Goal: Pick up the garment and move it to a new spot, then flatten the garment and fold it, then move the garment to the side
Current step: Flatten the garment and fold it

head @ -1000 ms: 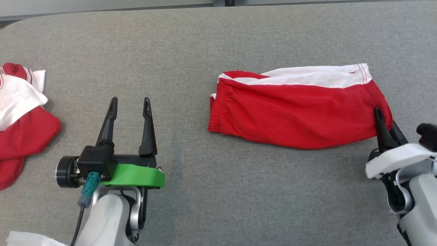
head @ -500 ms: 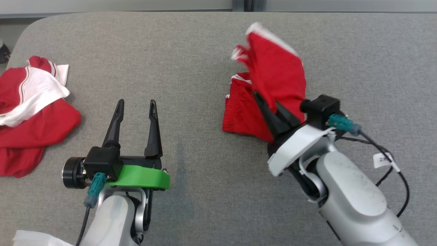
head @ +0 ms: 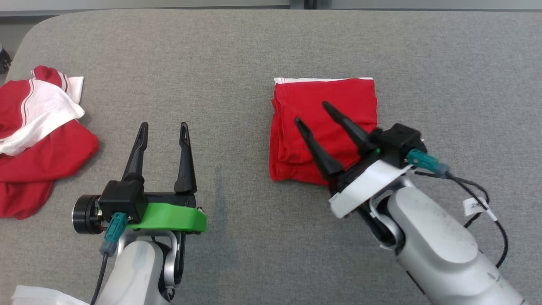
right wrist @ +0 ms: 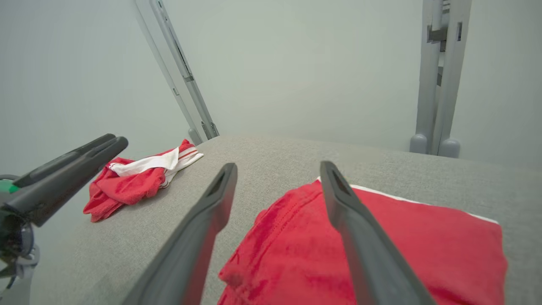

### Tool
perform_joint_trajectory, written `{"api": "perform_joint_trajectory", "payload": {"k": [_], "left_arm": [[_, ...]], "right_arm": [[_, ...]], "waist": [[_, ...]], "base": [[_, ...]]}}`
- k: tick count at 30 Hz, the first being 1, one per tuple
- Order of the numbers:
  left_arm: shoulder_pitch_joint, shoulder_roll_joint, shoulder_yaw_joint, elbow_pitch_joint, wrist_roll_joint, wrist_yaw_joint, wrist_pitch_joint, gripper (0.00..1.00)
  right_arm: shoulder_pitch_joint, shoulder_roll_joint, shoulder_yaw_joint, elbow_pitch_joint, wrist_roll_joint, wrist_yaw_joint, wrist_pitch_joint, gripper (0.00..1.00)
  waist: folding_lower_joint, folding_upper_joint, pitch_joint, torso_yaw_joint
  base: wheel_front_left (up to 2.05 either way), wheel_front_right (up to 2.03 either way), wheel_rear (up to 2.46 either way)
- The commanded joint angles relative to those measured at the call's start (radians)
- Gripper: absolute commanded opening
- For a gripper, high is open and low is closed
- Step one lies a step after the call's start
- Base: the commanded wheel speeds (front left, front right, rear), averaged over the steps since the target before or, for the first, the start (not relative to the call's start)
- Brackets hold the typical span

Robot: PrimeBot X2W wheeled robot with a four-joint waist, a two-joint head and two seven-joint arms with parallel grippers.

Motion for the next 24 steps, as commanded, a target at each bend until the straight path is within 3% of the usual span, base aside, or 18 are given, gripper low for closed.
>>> {"api": "perform_joint_trajectory", "payload": {"k": [1,13,24], "left_arm": [[0.009,0.007,0.009,0.004,0.011,0.006,0.0,1.0],[0.074,0.054,0.026,0.012,0.023,0.021,0.0,1.0],[0.199,0.099,0.031,0.019,0.005,0.029,0.022,1.0]], "right_arm": [[0.023,-0.024,-0.039,-0.021,-0.013,-0.001,-0.012,1.0],[0.306,-0.092,-0.451,-0.205,-0.147,-0.001,-0.004,1.0],[0.516,-0.027,-0.556,-0.327,-0.204,-0.001,0.096,1.0]], "waist": [[0.0,0.0,-0.009,-0.01],[0.0,0.0,-0.097,-0.088],[0.0,0.0,-0.216,-0.127]], "base": [[0.0,0.0,0.0],[0.0,0.0,0.0],[0.0,0.0,0.0]]}}
